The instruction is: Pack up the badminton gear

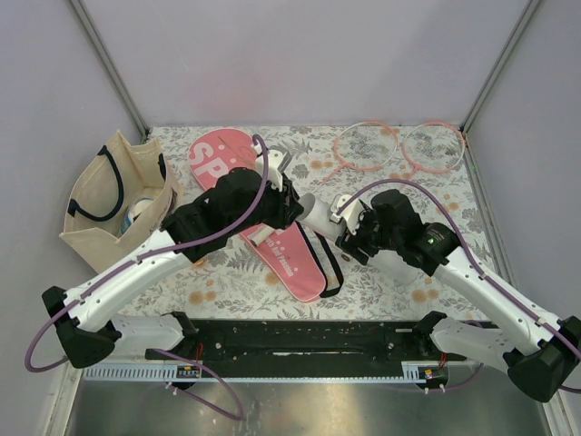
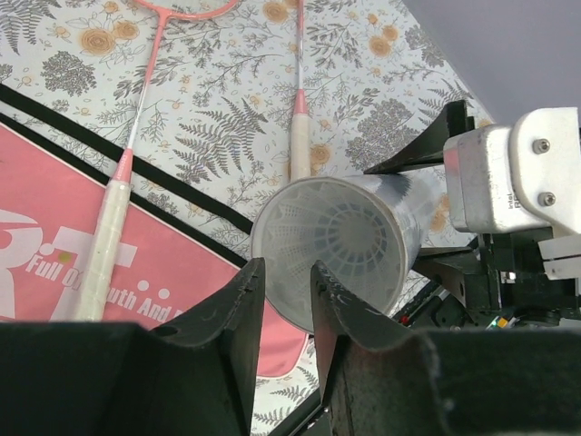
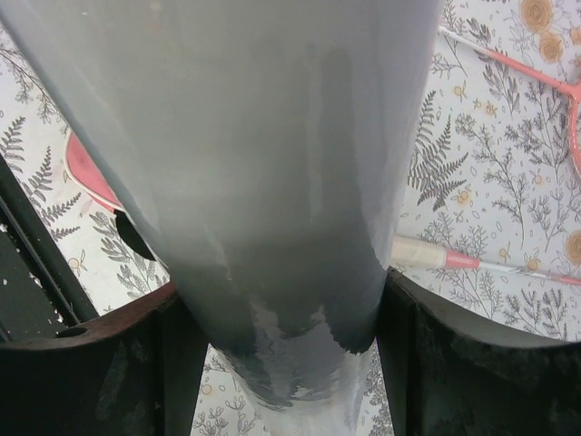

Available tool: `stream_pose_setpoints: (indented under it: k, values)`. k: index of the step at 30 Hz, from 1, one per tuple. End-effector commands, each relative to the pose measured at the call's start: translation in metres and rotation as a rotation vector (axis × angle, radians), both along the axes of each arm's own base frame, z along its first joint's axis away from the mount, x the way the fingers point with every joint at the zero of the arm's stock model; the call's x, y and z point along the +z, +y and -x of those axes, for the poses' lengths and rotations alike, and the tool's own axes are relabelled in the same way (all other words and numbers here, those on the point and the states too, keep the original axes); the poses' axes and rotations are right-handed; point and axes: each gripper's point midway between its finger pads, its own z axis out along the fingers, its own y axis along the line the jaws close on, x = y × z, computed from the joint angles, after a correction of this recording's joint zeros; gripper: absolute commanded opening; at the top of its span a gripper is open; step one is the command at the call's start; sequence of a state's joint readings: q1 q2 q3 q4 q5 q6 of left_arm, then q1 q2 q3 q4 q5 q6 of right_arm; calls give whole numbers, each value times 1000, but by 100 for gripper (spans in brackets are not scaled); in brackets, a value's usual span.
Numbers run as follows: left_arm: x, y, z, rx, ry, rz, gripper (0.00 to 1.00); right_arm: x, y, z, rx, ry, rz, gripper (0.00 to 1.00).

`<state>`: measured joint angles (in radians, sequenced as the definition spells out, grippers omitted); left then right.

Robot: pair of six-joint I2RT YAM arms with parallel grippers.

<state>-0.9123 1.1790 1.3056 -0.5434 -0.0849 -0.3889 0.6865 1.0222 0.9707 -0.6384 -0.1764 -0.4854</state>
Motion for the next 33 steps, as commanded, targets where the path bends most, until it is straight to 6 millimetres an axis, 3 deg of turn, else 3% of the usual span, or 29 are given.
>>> stream_pose_setpoints:
  k: [1,5,9,17,21,26,29,31,33]
  values:
    - [-31,-18,14,-100,71,-57,32,84,32,-18,55,-219,-198,53]
    - [-40,-23,19,-133,113,-65,34,92,30,-18,93,-298,-190,52]
    - [-37,-30,27,-170,148,-38,35,94,30,-15,153,-384,-183,54]
    - [-33,-33,26,-157,169,-17,36,96,27,-15,112,-369,-213,54]
    - [4,-12,8,-46,53,-11,40,88,17,-21,30,-344,-187,56]
    - [85,12,-4,25,-120,81,52,77,7,-30,-49,-312,-133,57]
    - [120,23,-1,31,-199,124,70,80,7,-34,-106,-284,-166,58]
    - [133,31,4,27,-243,140,90,85,9,-38,-162,-247,-209,59]
    - [136,42,8,38,-278,139,99,87,10,-42,-210,-213,-240,59]
